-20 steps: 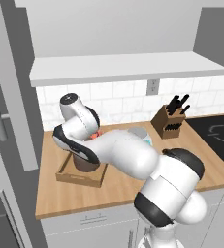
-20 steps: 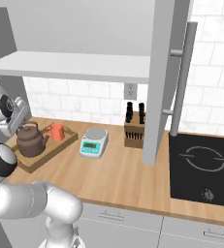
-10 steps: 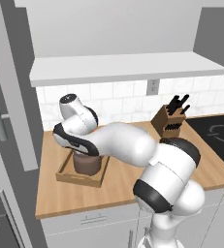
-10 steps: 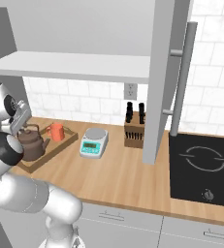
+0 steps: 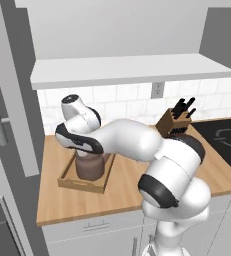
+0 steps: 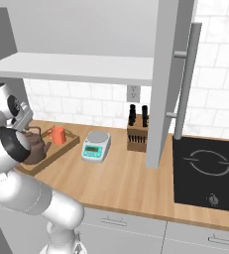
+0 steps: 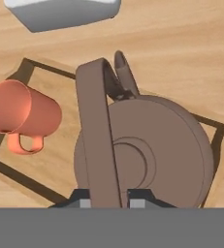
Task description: Pick the kettle from the counter and place it on the tray. Then pick the mug from the cabinet and place it on the tray. Then close the cabinet doors.
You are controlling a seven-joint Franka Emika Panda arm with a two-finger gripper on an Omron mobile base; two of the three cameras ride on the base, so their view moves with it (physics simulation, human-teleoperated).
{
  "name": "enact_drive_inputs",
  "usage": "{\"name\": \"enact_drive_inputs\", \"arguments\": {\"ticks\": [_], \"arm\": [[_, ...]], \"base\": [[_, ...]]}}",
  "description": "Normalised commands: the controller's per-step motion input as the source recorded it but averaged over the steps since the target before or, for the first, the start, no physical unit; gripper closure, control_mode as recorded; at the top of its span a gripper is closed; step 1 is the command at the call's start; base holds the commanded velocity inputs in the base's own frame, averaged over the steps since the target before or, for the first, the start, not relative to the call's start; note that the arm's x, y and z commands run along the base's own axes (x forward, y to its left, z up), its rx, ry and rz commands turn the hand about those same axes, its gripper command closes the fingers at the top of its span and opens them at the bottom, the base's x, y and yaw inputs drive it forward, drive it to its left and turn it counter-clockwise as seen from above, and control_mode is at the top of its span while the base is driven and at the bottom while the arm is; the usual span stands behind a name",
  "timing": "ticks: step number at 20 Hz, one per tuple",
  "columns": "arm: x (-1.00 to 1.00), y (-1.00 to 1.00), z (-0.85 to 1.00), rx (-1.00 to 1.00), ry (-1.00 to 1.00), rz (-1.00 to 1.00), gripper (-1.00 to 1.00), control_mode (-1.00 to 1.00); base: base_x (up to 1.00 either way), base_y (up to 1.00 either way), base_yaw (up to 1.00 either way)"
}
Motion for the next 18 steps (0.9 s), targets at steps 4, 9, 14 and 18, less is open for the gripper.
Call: {"name": "enact_drive_inputs", "arguments": {"ticks": [4, 9, 14, 18], "arm": [[-0.02, 0.00, -0.20, 0.00, 0.01, 0.00, -1.00, -1.00], [-0.14, 0.00, -0.06, 0.00, 0.00, 0.00, -1.00, -1.00], [-0.27, 0.00, 0.00, 0.00, 0.00, 0.00, -1.00, -1.00], [-0.38, 0.00, 0.08, 0.00, 0.00, 0.00, -1.00, -1.00]], "base": [[0.00, 0.00, 0.00], [0.00, 0.00, 0.00], [0.00, 0.00, 0.00], [0.00, 0.00, 0.00]]}}
